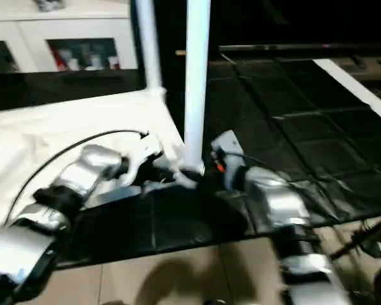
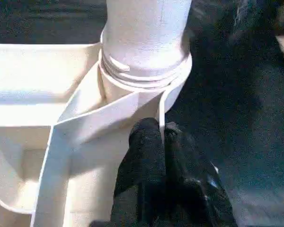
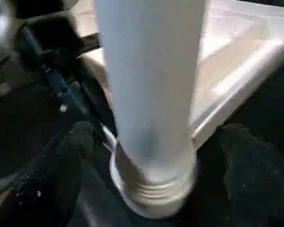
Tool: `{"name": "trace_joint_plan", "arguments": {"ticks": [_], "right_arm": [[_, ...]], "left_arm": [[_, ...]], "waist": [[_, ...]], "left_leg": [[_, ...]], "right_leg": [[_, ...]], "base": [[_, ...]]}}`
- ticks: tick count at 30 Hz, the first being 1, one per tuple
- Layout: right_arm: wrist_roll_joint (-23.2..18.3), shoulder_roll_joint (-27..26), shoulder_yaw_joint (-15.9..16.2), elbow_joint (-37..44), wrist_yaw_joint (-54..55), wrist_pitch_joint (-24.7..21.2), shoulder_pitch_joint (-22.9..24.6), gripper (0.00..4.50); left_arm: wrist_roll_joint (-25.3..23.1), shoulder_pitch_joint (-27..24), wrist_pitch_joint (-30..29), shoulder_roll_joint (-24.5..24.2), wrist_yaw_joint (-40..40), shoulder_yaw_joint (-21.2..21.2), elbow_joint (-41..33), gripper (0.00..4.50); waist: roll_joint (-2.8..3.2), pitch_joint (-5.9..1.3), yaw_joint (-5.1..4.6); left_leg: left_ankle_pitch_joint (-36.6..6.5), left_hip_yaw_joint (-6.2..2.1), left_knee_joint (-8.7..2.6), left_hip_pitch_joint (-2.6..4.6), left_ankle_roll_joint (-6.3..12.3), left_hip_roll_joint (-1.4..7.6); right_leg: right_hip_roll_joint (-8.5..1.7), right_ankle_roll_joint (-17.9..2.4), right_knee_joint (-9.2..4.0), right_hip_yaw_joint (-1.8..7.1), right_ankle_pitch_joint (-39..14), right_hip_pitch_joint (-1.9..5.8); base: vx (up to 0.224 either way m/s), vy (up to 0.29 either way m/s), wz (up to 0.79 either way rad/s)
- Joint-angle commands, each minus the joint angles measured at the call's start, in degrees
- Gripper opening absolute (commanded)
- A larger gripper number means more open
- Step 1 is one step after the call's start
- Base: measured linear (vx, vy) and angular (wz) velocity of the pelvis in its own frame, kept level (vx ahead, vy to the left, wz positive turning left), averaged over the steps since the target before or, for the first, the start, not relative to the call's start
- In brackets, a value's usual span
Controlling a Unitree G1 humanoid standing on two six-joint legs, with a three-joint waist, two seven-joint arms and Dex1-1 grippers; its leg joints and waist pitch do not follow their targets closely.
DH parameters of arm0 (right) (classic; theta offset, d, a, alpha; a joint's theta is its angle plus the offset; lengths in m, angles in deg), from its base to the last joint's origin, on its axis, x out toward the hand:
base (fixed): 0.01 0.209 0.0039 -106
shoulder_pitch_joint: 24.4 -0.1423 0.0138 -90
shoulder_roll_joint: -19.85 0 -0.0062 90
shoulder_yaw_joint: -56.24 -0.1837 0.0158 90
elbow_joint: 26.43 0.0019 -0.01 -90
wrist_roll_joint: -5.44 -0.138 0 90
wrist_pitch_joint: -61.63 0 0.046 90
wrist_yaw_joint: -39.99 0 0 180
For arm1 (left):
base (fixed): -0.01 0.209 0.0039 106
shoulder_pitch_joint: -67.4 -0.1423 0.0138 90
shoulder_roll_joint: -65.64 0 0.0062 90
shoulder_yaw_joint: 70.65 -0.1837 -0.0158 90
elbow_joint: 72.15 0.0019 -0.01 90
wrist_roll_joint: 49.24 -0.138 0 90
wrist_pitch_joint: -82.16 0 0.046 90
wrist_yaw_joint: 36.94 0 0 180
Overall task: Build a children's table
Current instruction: Rotate leg to tighten
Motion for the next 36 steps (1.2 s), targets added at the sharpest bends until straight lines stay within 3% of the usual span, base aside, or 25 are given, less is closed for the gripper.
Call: {"name": "trace_joint_plan", "arguments": {"ticks": [1,6,7,9,10,12,13,14,18,19,24,30,36], "right_arm": [[-1.5,1.6,1.2,1.5,-5.8,-0.7,-0.6,4.47],[-2.4,3.6,3.5,0.9,-13.4,-1.9,-1.8,4.47],[-2.6,3.6,3.8,0.7,-14.4,-1.9,-2.0,4.19],[-2.6,3.6,4.4,0.0,-15.8,-1.5,-2.6,4.08],[-2.3,3.5,5.0,-1.0,-16.7,-0.9,-3.1,4.08],[-2.1,3.4,5.2,-1.4,-17.0,-0.5,-3.3,3.78],[-2.0,3.0,5.5,-2.2,-17.3,0.1,-3.8,3.71],[-2.0,3.0,5.5,-2.2,-17.3,0.1,-3.8,3.71],[-2.2,2.5,6.1,-2.7,-18.7,0.1,-4.4,3.27],[-2.4,2.3,6.2,-2.8,-19.3,-0.1,-4.6,3.27],[-2.8,2.4,6.7,-3.1,-21.0,-0.5,-4.7,2.69],[-3.1,2.5,6.8,-2.8,-21.6,-0.7,-4.4,2.17],[-3.8,2.3,6.6,-1.2,-22.2,-2.0,-3.4,2.03]], "left_arm": [[0.0,0.1,2.4,0.1,5.1,-2.5,-2.3,0.00],[-0.1,-0.9,4.5,-1.2,10.1,-4.6,-4.2,0.00],[-0.1,-1.3,4.8,-1.5,11.1,-4.9,-4.8,0.00],[0.1,-2.1,4.8,-2.0,12.8,-5.5,-6.1,0.00],[0.1,-2.5,5.3,-2.3,13.8,-5.9,-6.8,0.00],[0.1,-2.7,5.6,-2.4,14.1,-6.1,-7.1,0.00],[0.3,-3.2,5.9,-2.7,14.9,-6.5,-7.9,0.00],[0.3,-3.2,5.9,-2.7,14.9,-6.5,-7.9,0.00],[0.3,-4.2,5.7,-3.1,16.0,-7.1,-10.0,0.00],[0.2,-4.4,5.6,-3.1,15.9,-7.2,-10.5,0.00],[0.1,-4.6,5.7,-3.3,15.8,-7.3,-10.8,0.00],[0.0,-4.8,5.7,-3.5,15.6,-7.5,-11.2,0.00],[0.0,-4.7,4.9,-3.1,14.4,-7.1,-10.9,0.00]], "waist": [[0.02,-4.47,-0.02],[0.01,-4.41,0.62],[-0.07,-4.38,0.65],[-0.06,-4.38,0.57],[-0.38,-4.40,0.72],[-0.07,-4.24,0.73],[-0.41,-4.13,0.76],[-0.36,-4.16,0.77],[-0.29,-4.34,0.72],[-0.62,-4.36,0.71],[-0.36,-4.44,0.76],[-0.34,-4.33,0.75],[-0.32,-4.37,0.72]], "left_leg": [[-11.1,0.95,-3.57,0.31,5.45,0.71],[-12.0,0.94,-3.68,0.61,4.43,0.94],[-12.2,0.93,-3.73,0.62,4.18,1.03],[-12.4,0.98,-3.82,0.52,3.81,1.10],[-12.4,1.17,-3.78,0.82,3.62,1.17],[-13.3,1.29,-3.84,0.94,3.21,1.22],[-14.0,1.32,-3.92,1.07,2.84,1.27],[-13.9,1.24,-3.96,0.98,2.68,1.26],[-12.5,1.17,-4.01,0.69,2.60,1.29],[-12.2,1.23,-3.97,0.65,2.74,1.26],[-10.9,1.22,-3.91,0.59,3.11,1.29],[-11.8,1.25,-3.95,0.64,2.77,1.21],[-11.6,1.21,-3.97,0.61,2.70,1.25]], "right_leg": [[-2.52,-13.1,-3.68,2.38,-13.4,4.62],[-2.57,-12.1,-3.98,2.37,-17.1,4.19],[-2.61,-12.2,-3.91,2.38,-17.1,4.15],[-2.64,-12.1,-3.86,2.33,-17.4,4.23],[-2.62,-12.0,-3.99,2.37,-17.7,3.96],[-2.64,-11.8,-4.09,2.35,-19.1,3.83],[-2.69,-11.5,-4.21,2.37,-20.2,3.81],[-2.76,-11.4,-4.08,2.38,-20.5,3.93],[-2.72,-11.5,-3.62,2.51,-18.1,4.22],[-2.69,-11.6,-3.61,2.51,-17.8,4.24],[-2.66,-12.2,-3.30,2.54,-15.9,4.24],[-2.71,-11.5,-3.62,2.54,-17.9,4.25],[-2.66,-11.6,-3.49,2.54,-17.3,4.25]], "base": [[0.000,0.000,0.00],[0.000,0.000,0.00],[0.000,0.000,0.00],[0.000,0.000,0.00],[0.000,0.000,0.00],[0.000,0.000,0.00],[0.000,0.000,0.00],[0.000,0.000,0.00],[0.000,0.000,0.00],[0.000,0.000,0.00],[0.000,0.000,0.00],[0.000,0.000,0.00],[0.000,0.000,0.00]]}}
